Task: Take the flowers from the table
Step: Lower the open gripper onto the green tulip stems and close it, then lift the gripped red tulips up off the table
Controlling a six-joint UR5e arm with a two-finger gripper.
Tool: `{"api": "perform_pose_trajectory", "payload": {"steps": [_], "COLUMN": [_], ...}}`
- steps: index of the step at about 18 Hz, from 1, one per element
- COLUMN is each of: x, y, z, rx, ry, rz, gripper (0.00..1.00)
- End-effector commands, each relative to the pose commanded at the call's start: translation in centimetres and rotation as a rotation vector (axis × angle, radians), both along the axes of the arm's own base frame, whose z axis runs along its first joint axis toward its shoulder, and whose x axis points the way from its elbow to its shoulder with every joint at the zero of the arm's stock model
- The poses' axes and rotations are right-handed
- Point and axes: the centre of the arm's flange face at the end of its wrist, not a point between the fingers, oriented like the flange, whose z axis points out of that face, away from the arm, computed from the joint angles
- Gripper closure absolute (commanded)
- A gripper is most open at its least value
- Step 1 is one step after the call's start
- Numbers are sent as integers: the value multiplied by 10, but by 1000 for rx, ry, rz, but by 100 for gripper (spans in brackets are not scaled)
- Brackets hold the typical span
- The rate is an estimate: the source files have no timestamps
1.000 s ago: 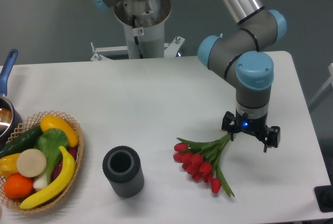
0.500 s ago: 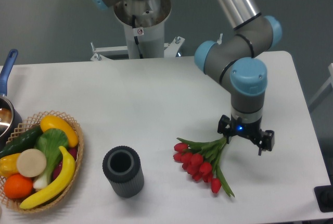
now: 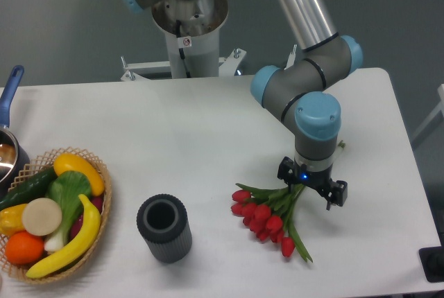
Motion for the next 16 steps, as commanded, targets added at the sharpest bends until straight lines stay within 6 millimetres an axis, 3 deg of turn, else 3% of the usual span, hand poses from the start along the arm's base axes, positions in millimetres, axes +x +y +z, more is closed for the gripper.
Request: {"api": "perform_pose_trajectory", "payload": {"steps": [3,10,13,14,16], "x": [12,15,10,9,9], "y": [-14,-1,3,4,5], "z": [-11,-45,-50,-50,-51], "rx": [-10,-32,-33,-33,-32], "ry": [-37,-77,-78,-77,-79], "rz": [-25,-45,-48,-48,-50], "gripper": [0,0,0,10,47]}}
